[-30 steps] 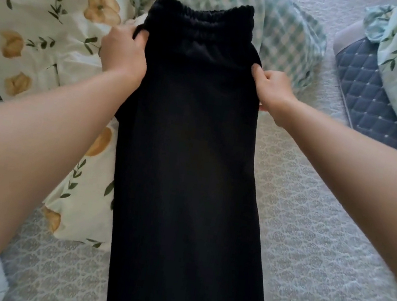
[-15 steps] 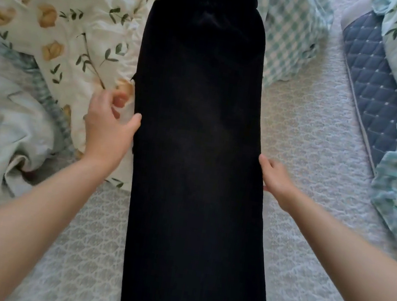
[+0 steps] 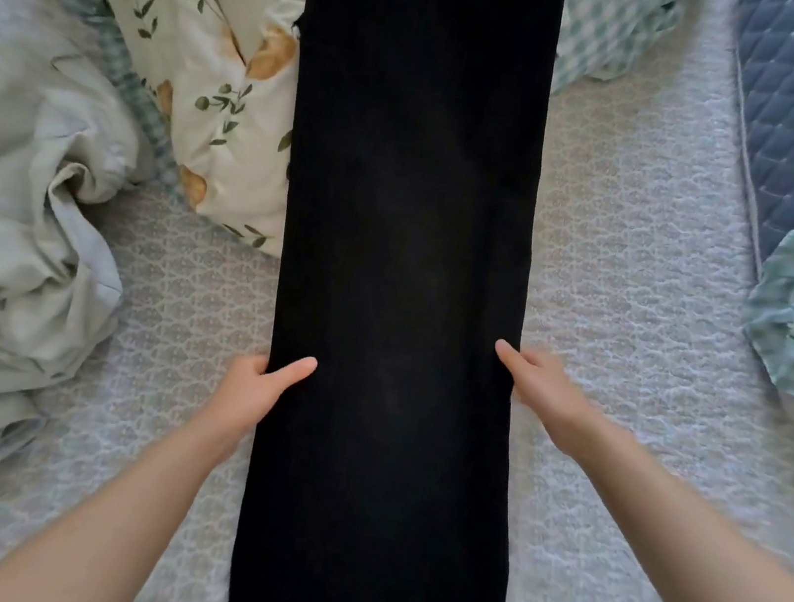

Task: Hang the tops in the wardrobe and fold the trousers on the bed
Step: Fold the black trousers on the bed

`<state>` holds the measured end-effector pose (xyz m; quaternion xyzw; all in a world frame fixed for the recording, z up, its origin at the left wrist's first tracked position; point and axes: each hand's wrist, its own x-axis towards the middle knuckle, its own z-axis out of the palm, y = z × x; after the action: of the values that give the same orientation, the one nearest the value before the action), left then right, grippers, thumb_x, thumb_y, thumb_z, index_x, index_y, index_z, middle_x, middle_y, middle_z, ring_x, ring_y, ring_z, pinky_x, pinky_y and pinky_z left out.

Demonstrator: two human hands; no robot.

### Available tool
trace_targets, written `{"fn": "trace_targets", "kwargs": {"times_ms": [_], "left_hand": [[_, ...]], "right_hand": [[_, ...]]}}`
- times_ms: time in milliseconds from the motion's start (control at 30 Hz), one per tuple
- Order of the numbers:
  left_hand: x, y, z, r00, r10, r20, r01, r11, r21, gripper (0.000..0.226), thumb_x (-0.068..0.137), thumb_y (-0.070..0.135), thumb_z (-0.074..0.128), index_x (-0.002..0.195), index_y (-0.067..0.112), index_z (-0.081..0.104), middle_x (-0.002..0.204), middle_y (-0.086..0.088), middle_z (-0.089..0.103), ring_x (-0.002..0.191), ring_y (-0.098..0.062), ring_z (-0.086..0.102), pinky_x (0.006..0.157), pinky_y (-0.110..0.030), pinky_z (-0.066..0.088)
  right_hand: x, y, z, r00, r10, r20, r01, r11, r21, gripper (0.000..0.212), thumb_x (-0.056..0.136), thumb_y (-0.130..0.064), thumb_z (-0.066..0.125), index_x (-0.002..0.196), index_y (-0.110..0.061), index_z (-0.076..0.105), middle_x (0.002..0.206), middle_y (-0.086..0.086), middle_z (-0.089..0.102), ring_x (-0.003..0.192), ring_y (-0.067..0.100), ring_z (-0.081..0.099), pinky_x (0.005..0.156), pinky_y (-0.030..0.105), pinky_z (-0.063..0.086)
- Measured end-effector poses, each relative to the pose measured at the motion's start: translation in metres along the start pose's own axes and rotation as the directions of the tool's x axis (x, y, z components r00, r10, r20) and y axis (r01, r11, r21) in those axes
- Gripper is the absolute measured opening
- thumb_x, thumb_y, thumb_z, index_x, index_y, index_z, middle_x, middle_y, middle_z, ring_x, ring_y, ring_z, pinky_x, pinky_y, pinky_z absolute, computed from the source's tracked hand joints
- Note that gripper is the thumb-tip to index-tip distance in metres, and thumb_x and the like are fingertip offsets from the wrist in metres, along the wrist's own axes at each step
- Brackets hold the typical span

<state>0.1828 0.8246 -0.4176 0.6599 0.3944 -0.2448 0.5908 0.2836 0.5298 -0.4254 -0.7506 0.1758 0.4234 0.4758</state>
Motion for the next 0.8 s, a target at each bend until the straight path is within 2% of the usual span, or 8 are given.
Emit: {"fn": "trace_targets", "kwargs": {"times_ms": [133, 267, 333, 433, 567, 633, 733, 800], "left_hand": [[0.000, -0.002, -0.004, 0.983, -0.067, 0.170, 0.090, 0.987, -0.131, 0.027, 0.089, 0.029, 0.069, 0.114, 0.018, 0.067, 0.107, 0.003, 0.075, 0.099, -0.014, 0.072, 0.092, -0.033, 0.053], [-0.006, -0.009, -0.006, 0.926, -0.143, 0.350, 0.145, 0.989, 0.021, 0.032, 0.091, 0.024, 0.069, 0.121, 0.028, 0.058, 0.119, 0.008, 0.070, 0.108, -0.011, 0.067, 0.091, -0.030, 0.053], [-0.010, -0.019, -0.009, 0.935, -0.156, 0.320, 0.133, 0.987, 0.090, 0.032, 0.093, 0.026, 0.066, 0.123, 0.031, 0.055, 0.119, 0.011, 0.067, 0.109, -0.009, 0.065, 0.089, -0.027, 0.053], [-0.016, -0.033, -0.014, 0.973, -0.120, 0.195, 0.114, 0.993, 0.043, 0.030, 0.096, 0.028, 0.062, 0.125, 0.025, 0.059, 0.117, 0.009, 0.069, 0.106, -0.010, 0.066, 0.086, -0.028, 0.053], [-0.025, -0.048, -0.018, 0.997, -0.050, 0.066, 0.049, 0.999, 0.013, 0.025, 0.093, 0.027, 0.066, 0.114, 0.015, 0.070, 0.107, 0.002, 0.075, 0.100, -0.016, 0.071, 0.095, -0.042, 0.054], [-0.031, -0.057, -0.016, 0.999, -0.052, -0.003, 0.051, 0.998, -0.037, 0.023, 0.092, 0.026, 0.067, 0.111, 0.014, 0.071, 0.103, 0.000, 0.076, 0.096, -0.017, 0.072, 0.094, -0.043, 0.055], [-0.046, -0.077, -0.010, 0.994, -0.105, 0.035, 0.105, 0.994, -0.014, 0.025, 0.090, 0.031, 0.069, 0.112, 0.020, 0.069, 0.106, 0.003, 0.075, 0.099, -0.016, 0.071, 0.092, -0.038, 0.055], [-0.060, -0.094, -0.003, 0.988, -0.139, 0.065, 0.137, 0.990, 0.028, 0.026, 0.087, 0.031, 0.072, 0.112, 0.027, 0.066, 0.109, 0.007, 0.072, 0.101, -0.011, 0.068, 0.083, -0.027, 0.054]], "right_hand": [[-0.006, 0.010, 0.000, 1.000, 0.018, 0.008, -0.019, 0.993, 0.118, 0.032, 0.101, -0.041, 0.045, 0.111, -0.021, 0.069, 0.109, -0.001, 0.072, 0.099, 0.017, 0.067, 0.092, 0.038, 0.052], [-0.012, 0.015, -0.001, 0.980, 0.119, 0.157, -0.138, 0.983, 0.118, 0.034, 0.095, -0.045, 0.056, 0.111, -0.018, 0.071, 0.109, -0.001, 0.072, 0.091, 0.022, 0.064, 0.084, 0.036, 0.049], [-0.016, 0.016, -0.002, 0.968, 0.104, 0.228, -0.120, 0.991, 0.057, 0.032, 0.094, -0.040, 0.059, 0.112, -0.016, 0.071, 0.110, -0.001, 0.073, 0.092, 0.020, 0.066, 0.083, 0.030, 0.047], [-0.015, 0.025, -0.018, 0.991, 0.031, 0.128, -0.054, 0.982, 0.179, 0.026, 0.096, -0.023, 0.059, 0.109, -0.002, 0.069, 0.109, 0.008, 0.073, 0.100, 0.020, 0.070, 0.088, 0.029, 0.051], [-0.018, 0.037, -0.037, 0.999, 0.011, 0.039, -0.020, 0.969, 0.247, 0.016, 0.093, -0.017, 0.062, 0.100, -0.005, 0.071, 0.102, 0.006, 0.074, 0.099, 0.024, 0.068, 0.085, 0.033, 0.052], [-0.019, 0.047, -0.035, 0.997, 0.024, 0.074, -0.042, 0.966, 0.256, 0.025, 0.092, -0.019, 0.065, 0.114, -0.008, 0.067, 0.109, 0.005, 0.073, 0.102, 0.024, 0.068, 0.091, 0.039, 0.053], [-0.030, 0.063, -0.021, 0.984, 0.056, 0.170, -0.101, 0.958, 0.270, 0.049, 0.087, -0.028, 0.070, 0.133, -0.016, 0.055, 0.121, 0.003, 0.068, 0.107, 0.023, 0.067, 0.093, 0.044, 0.053], [-0.045, 0.075, -0.009, 0.966, 0.068, 0.249, -0.136, 0.955, 0.265, 0.040, 0.091, -0.025, 0.065, 0.130, -0.022, 0.056, 0.121, -0.003, 0.069, 0.107, 0.019, 0.068, 0.091, 0.041, 0.052]]}}
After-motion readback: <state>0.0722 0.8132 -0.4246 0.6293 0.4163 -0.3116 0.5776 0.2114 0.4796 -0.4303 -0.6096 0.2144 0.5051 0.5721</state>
